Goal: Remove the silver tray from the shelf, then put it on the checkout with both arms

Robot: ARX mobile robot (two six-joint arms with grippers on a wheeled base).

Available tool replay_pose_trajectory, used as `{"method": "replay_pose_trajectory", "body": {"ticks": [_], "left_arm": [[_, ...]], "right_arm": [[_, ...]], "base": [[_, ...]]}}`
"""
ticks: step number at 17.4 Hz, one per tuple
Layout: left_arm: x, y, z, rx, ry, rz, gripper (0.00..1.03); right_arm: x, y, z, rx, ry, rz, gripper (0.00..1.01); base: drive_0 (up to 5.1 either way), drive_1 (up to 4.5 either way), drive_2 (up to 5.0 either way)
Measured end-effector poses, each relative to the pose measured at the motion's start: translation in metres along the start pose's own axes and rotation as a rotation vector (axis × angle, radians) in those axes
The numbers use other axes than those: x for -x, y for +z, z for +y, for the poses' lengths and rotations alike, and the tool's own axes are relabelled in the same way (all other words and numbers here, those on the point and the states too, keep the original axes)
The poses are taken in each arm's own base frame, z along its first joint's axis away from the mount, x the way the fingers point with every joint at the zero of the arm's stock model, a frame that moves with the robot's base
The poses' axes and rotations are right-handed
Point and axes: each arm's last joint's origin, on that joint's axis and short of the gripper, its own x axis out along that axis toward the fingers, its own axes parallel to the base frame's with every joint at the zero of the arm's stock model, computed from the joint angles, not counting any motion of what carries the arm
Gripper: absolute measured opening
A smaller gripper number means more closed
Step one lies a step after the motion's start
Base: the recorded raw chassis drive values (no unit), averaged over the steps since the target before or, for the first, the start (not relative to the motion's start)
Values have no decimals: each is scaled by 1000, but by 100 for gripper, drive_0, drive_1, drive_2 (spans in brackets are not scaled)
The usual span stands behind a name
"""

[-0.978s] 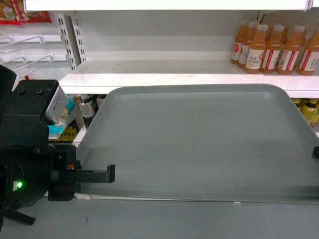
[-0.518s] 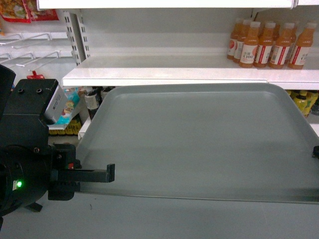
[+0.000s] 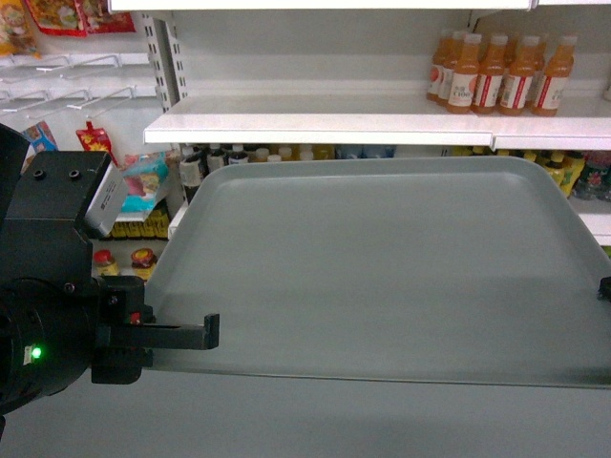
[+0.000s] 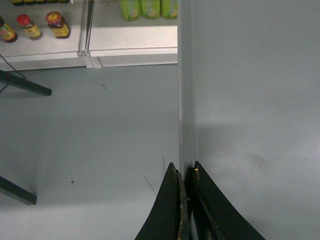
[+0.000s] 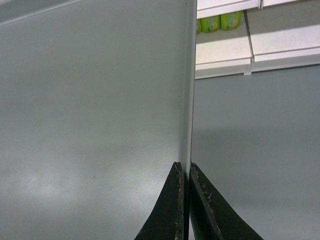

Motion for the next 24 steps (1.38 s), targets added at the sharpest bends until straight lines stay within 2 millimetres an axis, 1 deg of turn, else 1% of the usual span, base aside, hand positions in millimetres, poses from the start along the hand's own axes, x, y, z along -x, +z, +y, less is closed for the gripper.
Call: {"method": "replay_pose_trajectory", "body": {"ticks": [24], "left_arm": [[0,0,0,-2,-1,2,3]], "right_arm": [[0,-1,0,-1,-1,5,2]], "base": [[12,-417,440]]}}
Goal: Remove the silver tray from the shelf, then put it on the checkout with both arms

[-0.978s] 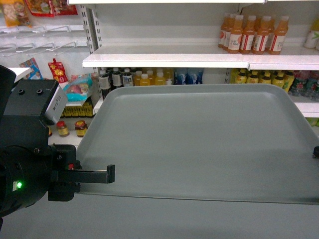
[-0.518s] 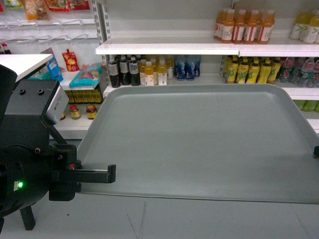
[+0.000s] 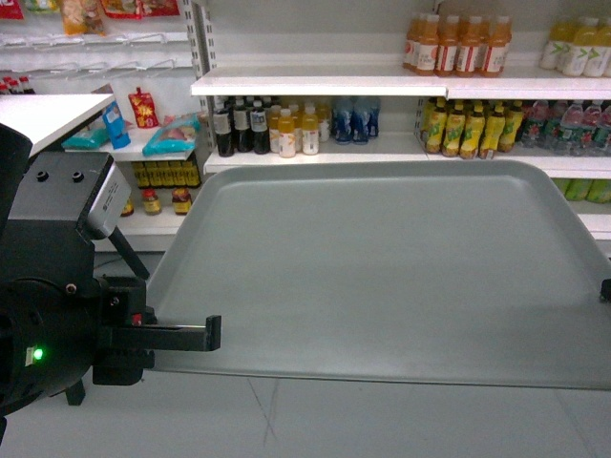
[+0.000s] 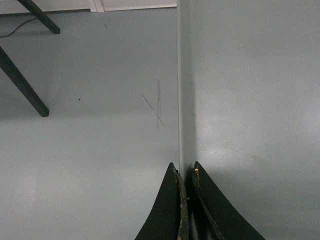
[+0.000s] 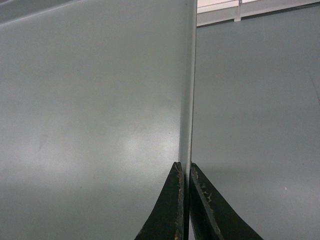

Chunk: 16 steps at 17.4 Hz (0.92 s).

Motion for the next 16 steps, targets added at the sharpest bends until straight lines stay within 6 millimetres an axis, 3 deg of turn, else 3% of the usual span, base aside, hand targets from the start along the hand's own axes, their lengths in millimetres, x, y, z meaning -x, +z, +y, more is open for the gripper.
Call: {"method": "replay_pose_trajectory", "body": {"ticks": [16], "left_arm": [[0,0,0,-1,-1,-1,3]], "right_arm": [[0,0,0,0,0,-1,2]], "base": [[9,-399,416]]}}
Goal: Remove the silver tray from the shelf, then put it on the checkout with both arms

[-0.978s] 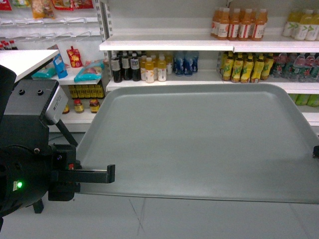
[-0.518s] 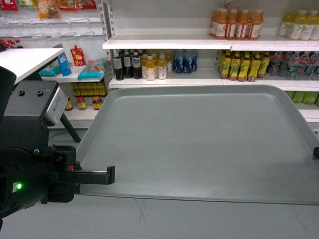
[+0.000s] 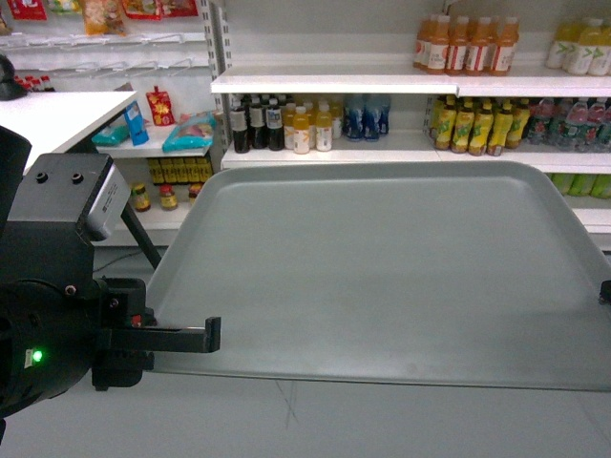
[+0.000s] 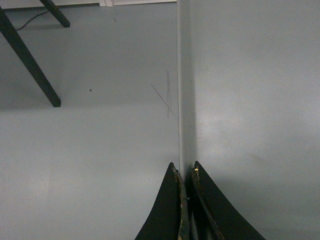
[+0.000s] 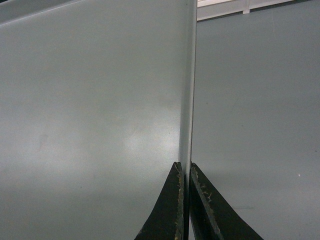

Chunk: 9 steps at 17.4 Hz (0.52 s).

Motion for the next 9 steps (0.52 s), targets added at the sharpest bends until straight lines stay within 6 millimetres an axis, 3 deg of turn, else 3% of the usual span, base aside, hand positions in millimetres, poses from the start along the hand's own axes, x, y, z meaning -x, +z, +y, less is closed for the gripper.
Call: {"method": "replay_pose_trajectory", "body": {"ticks": [9], "left_arm": [[0,0,0,0,2,-2,3]], "right_arm": [[0,0,0,0,1,-1,2]], "base": [[9,-399,416]]}}
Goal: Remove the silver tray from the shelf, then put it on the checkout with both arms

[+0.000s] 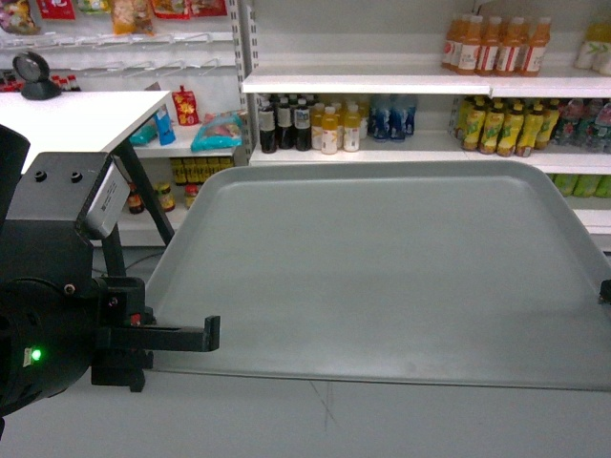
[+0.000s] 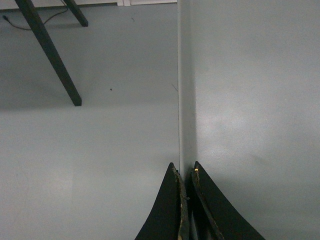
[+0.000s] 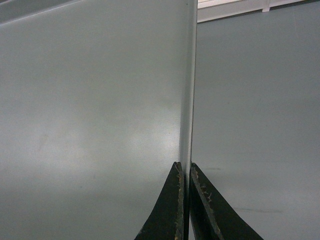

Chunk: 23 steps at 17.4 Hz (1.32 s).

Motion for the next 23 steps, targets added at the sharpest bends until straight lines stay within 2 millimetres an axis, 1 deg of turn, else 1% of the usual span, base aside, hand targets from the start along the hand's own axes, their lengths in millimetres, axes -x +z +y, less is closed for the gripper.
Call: {"method": "replay_pose_trajectory", "body": {"ticks": [8,23], "left_arm": [[0,0,0,-1,1,1,3],[0,0,0,0,0,-1,3]], "right_arm": [[0,0,0,0,0,0,2],[0,0,0,0,0,-1,2]], "base": [[9,-399,416],[-498,247,247]]}}
